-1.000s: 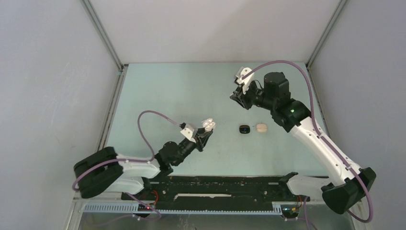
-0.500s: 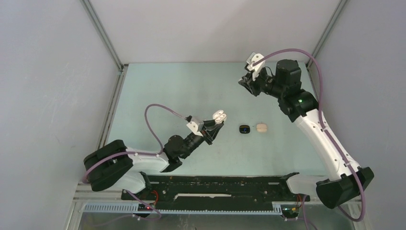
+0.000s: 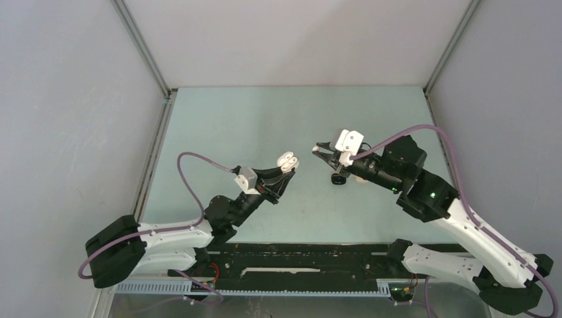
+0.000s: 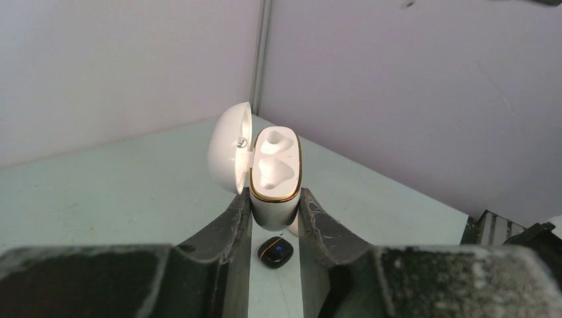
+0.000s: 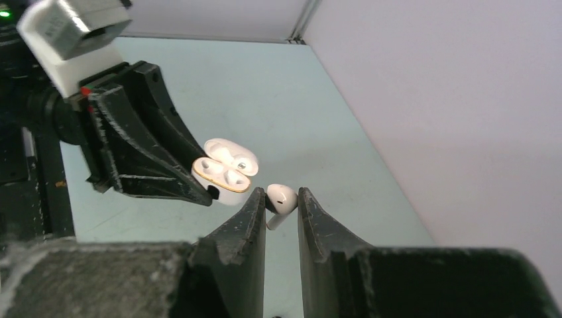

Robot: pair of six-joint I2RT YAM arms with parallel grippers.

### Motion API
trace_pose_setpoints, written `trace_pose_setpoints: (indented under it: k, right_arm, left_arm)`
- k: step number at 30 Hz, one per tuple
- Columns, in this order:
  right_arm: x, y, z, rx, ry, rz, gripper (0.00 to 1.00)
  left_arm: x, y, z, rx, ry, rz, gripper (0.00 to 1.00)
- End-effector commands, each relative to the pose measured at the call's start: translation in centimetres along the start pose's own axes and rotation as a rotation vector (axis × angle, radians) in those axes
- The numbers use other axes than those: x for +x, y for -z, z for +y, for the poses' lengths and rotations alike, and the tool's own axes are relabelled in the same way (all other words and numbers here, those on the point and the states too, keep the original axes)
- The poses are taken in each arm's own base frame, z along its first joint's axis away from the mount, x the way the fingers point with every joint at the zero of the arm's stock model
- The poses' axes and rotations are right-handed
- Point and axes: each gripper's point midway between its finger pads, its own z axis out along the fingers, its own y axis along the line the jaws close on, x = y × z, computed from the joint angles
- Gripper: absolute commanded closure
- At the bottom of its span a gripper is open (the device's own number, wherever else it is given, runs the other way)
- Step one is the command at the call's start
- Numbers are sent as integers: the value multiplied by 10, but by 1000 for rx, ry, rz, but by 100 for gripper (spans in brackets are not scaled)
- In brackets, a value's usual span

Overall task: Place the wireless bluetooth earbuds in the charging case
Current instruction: Insert the right earbud into the right side groove of the charging case.

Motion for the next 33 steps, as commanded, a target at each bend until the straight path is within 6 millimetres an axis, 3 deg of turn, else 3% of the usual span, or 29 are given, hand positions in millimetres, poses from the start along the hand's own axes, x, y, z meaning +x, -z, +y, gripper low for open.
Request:
trace_pose_setpoints:
  k: [1, 5, 13, 33]
  right_arm:
    - [-1, -23, -10, 100, -23, -34, 100]
    - [5, -34, -3, 105, 15, -31, 100]
    - [-11, -43, 8, 95, -25, -89, 100]
    - [7, -53, 32, 41, -77, -50, 100]
  left_arm:
    - [-14, 8, -4, 10, 28, -19, 100]
    - [-19, 8, -10, 26, 63, 16, 100]
    - [-26, 4, -14, 26, 116, 27, 100]
    - [-37, 11, -24, 100, 106, -31, 100]
